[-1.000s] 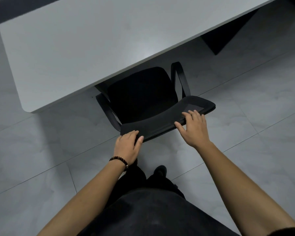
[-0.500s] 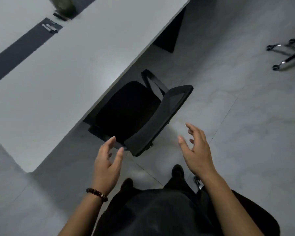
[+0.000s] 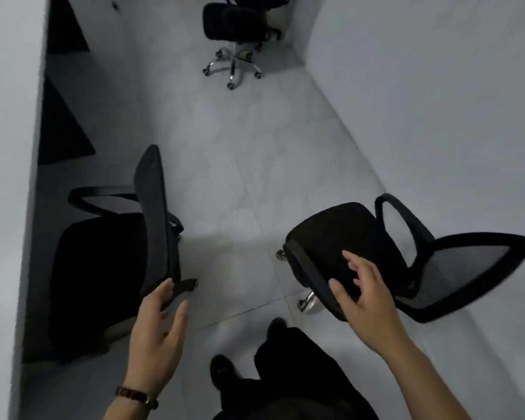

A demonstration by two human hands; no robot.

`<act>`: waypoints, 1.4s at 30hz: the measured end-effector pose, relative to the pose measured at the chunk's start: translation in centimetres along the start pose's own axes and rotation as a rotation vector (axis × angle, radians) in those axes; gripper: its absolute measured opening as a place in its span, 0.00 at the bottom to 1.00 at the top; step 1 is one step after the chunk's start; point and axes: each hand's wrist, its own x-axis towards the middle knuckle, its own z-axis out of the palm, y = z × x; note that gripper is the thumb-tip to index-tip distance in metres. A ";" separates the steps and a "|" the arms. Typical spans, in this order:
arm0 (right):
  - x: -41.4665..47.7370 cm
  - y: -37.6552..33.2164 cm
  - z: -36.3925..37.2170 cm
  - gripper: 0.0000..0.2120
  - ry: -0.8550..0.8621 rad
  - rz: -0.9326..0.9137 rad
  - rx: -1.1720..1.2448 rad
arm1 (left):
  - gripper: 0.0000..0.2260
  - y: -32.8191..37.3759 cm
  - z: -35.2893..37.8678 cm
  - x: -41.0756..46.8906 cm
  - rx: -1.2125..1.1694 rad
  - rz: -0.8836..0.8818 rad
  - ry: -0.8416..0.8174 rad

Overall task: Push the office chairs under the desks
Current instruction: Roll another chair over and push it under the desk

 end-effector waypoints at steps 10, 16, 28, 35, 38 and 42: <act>-9.5 14.8 -15.5 0.27 0.393 0.220 0.050 | 0.23 14.6 16.8 -5.0 0.052 0.390 -0.232; -12.0 24.8 -22.7 0.27 0.318 0.210 0.104 | 0.23 19.4 29.5 -14.6 0.014 0.243 -0.273; 0.8 32.7 -32.6 0.26 0.087 -0.077 -0.300 | 0.28 24.0 46.6 -15.3 0.561 0.229 -0.226; 12.5 37.1 -29.4 0.33 -0.236 -0.274 -0.704 | 0.28 23.2 51.3 -10.8 0.704 0.056 -0.123; 14.0 37.0 -29.3 0.32 -0.275 -0.281 -0.674 | 0.29 23.4 51.4 -9.7 0.766 0.002 -0.157; 18.9 35.2 -29.2 0.32 -0.313 -0.300 -0.655 | 0.30 24.7 51.6 -5.8 0.781 -0.040 -0.147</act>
